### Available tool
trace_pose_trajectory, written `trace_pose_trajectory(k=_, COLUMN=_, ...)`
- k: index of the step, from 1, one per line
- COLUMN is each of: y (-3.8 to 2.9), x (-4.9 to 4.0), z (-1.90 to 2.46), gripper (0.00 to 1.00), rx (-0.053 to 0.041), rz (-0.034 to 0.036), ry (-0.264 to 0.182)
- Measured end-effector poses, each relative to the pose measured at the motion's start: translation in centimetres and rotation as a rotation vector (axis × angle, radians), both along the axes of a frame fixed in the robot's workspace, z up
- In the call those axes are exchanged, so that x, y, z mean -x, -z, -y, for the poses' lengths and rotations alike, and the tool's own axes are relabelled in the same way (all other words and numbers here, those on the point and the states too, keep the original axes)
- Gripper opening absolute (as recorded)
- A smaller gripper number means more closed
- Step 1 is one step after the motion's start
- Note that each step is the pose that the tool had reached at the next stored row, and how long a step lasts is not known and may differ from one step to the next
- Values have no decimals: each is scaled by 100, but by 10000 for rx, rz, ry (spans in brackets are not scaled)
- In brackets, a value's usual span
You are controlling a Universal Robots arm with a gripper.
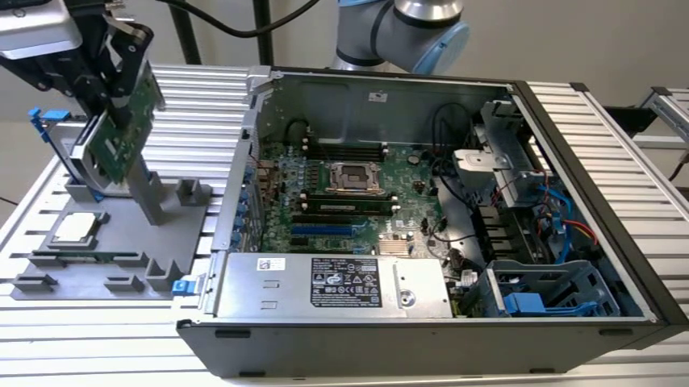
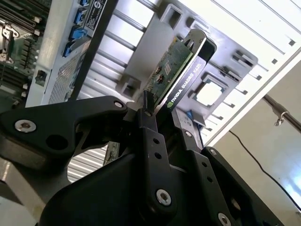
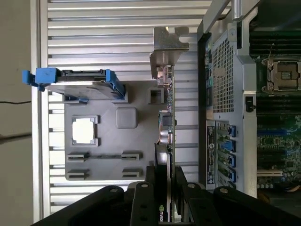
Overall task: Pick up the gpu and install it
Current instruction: 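Pick up the gpu and move the gpu toward the slot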
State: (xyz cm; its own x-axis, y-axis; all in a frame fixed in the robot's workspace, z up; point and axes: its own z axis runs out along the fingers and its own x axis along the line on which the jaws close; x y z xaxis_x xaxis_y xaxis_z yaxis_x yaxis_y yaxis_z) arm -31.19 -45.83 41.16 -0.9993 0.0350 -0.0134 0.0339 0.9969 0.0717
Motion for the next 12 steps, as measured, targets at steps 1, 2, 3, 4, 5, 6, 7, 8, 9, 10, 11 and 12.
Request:
trace_pose_trajectory(k=1, y=-14, x=0, z=0, gripper=0, rx=1, rz=-1, ry=0)
trace_pose_trajectory(k=2, y=-26, x=0, z=0, gripper=0, rx=-1, rz=0, ry=0)
trace_pose_trajectory(k=3, y=-37, x=0, z=0, gripper=0, rx=0, rz=1, ry=1)
trace_pose_trajectory(k=4, y=-48, x=0, z=0, gripper=0, rx=0, rz=0, ry=0)
trace_pose_trajectory(k=5, y=-59, x=0, z=0, gripper=0, rx=0, rz=0, ry=1)
trace_pose_trajectory(k=6, y=-69, x=0, z=0, gripper=0, rx=0, rz=0, ry=0)
trace_pose_trajectory(k=7, y=-79, x=0, z=0, gripper=0, rx=-1, rz=0, ry=0)
trace_pose_trajectory(k=8, y=-87, x=0, z=0, gripper=0, rx=0, rz=0, ry=0)
trace_pose_trajectory(k=9, y=-94, x=0, z=0, gripper=0, rx=-1, rz=1, ry=0)
trace_pose_trajectory(k=10, y=-99, x=0, z=0, gripper=0, rx=0, rz=0, ry=0)
trace_pose_trajectory(k=11, y=-105, x=0, z=0, gripper=0, rx=0, rz=0, ry=0)
trace_pose_trajectory(k=12, y=-111, x=0, z=0, gripper=0, rx=0, rz=0, ry=0)
